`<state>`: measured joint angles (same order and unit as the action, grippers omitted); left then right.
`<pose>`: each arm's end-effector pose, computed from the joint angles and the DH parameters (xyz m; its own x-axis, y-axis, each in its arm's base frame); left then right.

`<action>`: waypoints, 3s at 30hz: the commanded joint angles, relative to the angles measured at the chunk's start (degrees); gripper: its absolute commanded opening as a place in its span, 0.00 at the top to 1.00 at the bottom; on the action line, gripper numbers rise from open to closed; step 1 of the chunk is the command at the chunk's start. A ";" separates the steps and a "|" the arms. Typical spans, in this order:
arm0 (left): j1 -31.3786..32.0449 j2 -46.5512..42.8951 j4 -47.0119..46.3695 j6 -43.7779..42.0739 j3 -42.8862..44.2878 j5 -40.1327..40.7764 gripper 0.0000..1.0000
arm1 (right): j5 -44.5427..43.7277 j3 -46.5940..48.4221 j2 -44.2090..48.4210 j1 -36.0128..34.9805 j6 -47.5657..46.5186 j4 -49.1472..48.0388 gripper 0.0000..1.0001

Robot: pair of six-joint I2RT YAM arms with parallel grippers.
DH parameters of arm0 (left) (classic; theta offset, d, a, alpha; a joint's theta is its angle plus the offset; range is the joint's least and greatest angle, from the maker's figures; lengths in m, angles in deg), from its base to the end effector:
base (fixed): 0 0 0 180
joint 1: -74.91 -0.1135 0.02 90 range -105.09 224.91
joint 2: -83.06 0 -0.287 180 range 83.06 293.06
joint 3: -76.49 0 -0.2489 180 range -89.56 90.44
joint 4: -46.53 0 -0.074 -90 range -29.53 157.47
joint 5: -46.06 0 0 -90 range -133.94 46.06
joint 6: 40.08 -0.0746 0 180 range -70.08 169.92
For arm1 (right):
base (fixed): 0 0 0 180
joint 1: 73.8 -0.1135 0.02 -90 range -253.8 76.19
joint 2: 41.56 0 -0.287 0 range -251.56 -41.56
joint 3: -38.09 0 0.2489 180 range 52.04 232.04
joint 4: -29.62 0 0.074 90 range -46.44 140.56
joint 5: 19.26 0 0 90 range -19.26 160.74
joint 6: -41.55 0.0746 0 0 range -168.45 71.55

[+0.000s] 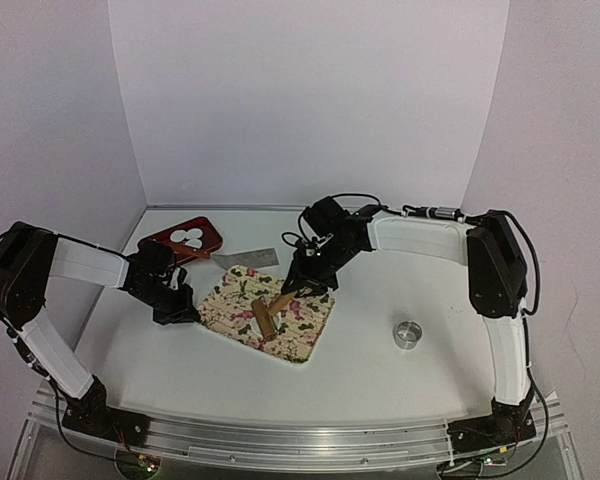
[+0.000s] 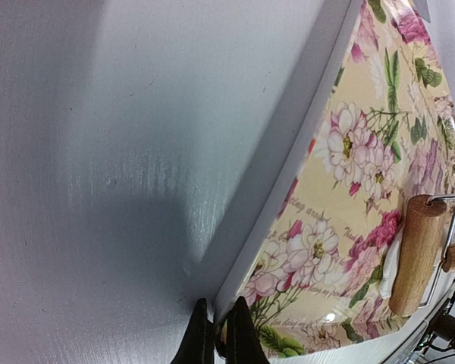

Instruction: Roll out the dumpling wrappers from the dough

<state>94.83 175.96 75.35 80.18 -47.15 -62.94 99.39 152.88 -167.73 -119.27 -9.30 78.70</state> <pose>0.2688 -0.1233 0.1206 -0.9648 -0.1572 -0.2110 -0.0422 0.8839 -0.4657 0.3267 0.3831 0.1747 -0.9728 -0.1988 -0.1190 -0.2285 0.7381 0.6348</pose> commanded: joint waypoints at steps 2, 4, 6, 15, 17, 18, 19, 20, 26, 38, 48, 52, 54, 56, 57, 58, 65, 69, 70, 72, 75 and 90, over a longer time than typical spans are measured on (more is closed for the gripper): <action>0.35 1.54 2.86 1.50 -2.35 3.51 1.00 | -21.03 -8.68 -9.73 -2.99 -2.06 17.02 1.00; -0.15 0.30 3.27 1.70 -3.29 4.07 1.00 | -21.12 -11.02 -7.47 -1.31 -1.89 16.99 1.00; -1.09 -0.85 3.69 1.80 -4.37 4.35 1.00 | -21.35 -13.64 -5.04 0.65 -2.33 16.98 1.00; -4.74 -5.37 5.92 1.05 -6.06 5.48 1.00 | -20.06 -21.82 1.38 8.85 -6.85 16.85 1.00; -4.73 -5.86 6.25 1.02 -6.18 5.59 1.00 | -19.96 -22.16 1.39 9.39 -7.48 16.93 1.00; -4.79 -6.06 6.33 1.03 -6.29 5.63 1.00 | -19.74 -22.34 1.43 9.60 -7.66 16.89 1.00; -4.86 -6.30 6.40 1.03 -6.42 5.61 1.00 | -19.43 -22.46 1.42 9.79 -7.83 16.84 1.00; -4.86 -6.64 6.30 1.03 -6.60 5.39 1.00 | -19.00 -22.20 1.23 9.85 -7.96 16.75 1.00; -4.75 -6.94 4.99 -0.16 -6.99 2.78 1.00 | -16.82 -17.50 -1.73 8.81 -8.45 16.66 1.00; -1.67 -2.18 2.01 0.59 -5.68 0.91 1.00 | -10.98 -6.57 -11.72 -2.46 -3.04 17.01 1.00; -3.13 -1.65 2.19 1.22 -5.36 2.53 1.00 | -14.54 -11.42 -7.80 1.25 -3.85 18.15 1.00; -4.74 -2.55 3.54 -0.12 -5.83 3.36 1.00 | -17.18 -17.74 -2.65 7.09 -5.89 18.10 1.00; -5.37 -2.95 3.73 -0.38 -6.09 3.35 1.00 | -18.01 -19.45 -0.93 9.37 -6.95 18.10 1.00; -5.42 -3.04 3.58 -0.50 -6.20 3.00 1.00 | -17.76 -19.19 -0.92 10.03 -7.74 18.14 1.00; -5.40 -2.98 3.22 -0.62 -6.17 2.67 1.00 | -16.93 -18.52 -1.55 9.82 -8.01 18.13 1.00; -5.37 -2.89 2.77 -0.77 -6.13 2.32 1.00 | -16.04 -17.66 -2.29 9.48 -8.23 18.13 1.00; -5.00 -2.52 1.26 -2.33 -5.20 -0.78 1.00 | -13.51 -6.45 -9.53 2.46 -6.40 19.19 1.00; -4.40 -1.60 0.60 -2.04 -5.16 -1.34 1.00 | -11.89 -2.01 -13.20 -1.67 -5.18 19.87 1.00; -4.32 -1.36 0.60 -1.92 -5.09 -1.25 1.00 | -11.61 -1.57 -13.70 -2.36 -4.94 19.96 1.00; -4.34 -0.98 0.40 -1.56 -5.06 -0.97 1.00 | -11.46 -1.91 -13.87 -2.94 -4.71 20.07 1.00; -4.33 -0.63 0.06 -0.96 -4.87 -0.94 1.00 | -13.08 -3.59 -12.59 -2.70 -4.74 20.27 1.00; -5.05 -1.58 2.08 -1.05 -5.18 1.44 1.00 | -16.76 -16.29 -5.08 8.14 -8.19 19.40 1.00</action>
<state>90.59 173.01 74.86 78.22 -51.00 -66.92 109.10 144.32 -164.05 -112.34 -13.85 78.11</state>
